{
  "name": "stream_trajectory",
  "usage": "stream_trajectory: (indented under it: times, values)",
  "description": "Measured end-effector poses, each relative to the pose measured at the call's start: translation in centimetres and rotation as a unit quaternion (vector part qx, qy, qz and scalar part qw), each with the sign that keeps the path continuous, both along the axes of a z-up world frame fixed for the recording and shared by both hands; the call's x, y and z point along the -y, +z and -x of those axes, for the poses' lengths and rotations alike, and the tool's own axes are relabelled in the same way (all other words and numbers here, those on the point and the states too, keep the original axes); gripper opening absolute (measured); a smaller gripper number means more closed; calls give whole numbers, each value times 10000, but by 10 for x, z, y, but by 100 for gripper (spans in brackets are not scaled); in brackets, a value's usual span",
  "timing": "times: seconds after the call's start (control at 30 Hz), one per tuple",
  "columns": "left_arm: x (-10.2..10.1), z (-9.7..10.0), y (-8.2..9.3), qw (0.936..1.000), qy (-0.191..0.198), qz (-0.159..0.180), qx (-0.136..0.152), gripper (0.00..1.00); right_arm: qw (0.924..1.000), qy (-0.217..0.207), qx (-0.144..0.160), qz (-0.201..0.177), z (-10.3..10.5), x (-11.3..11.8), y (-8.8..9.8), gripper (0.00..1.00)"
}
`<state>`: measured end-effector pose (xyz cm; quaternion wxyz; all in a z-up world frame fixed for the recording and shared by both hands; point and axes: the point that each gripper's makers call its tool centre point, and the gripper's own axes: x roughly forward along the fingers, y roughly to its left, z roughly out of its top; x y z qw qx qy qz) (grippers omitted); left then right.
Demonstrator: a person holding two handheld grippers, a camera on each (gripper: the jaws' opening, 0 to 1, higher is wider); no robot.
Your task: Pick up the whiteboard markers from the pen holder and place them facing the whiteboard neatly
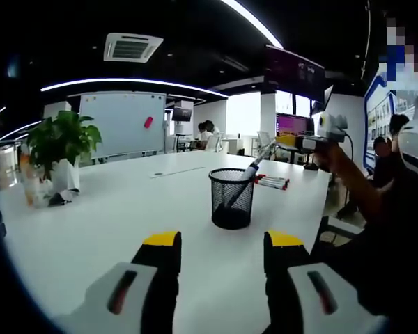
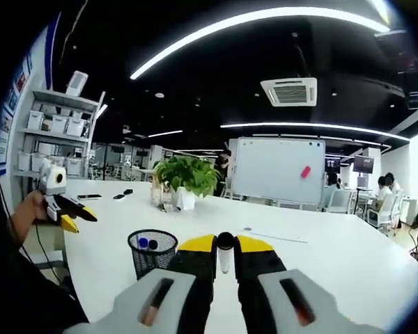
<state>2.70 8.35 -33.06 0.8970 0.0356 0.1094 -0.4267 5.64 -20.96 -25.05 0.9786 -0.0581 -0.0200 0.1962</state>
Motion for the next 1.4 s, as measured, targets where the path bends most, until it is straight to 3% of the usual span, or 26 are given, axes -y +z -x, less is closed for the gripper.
stream_trajectory:
  times: [1.4]
  values:
    - [2, 1, 1, 10000, -14, -3, 6, 49, 9968, -786, 158, 9, 12, 76, 9, 13]
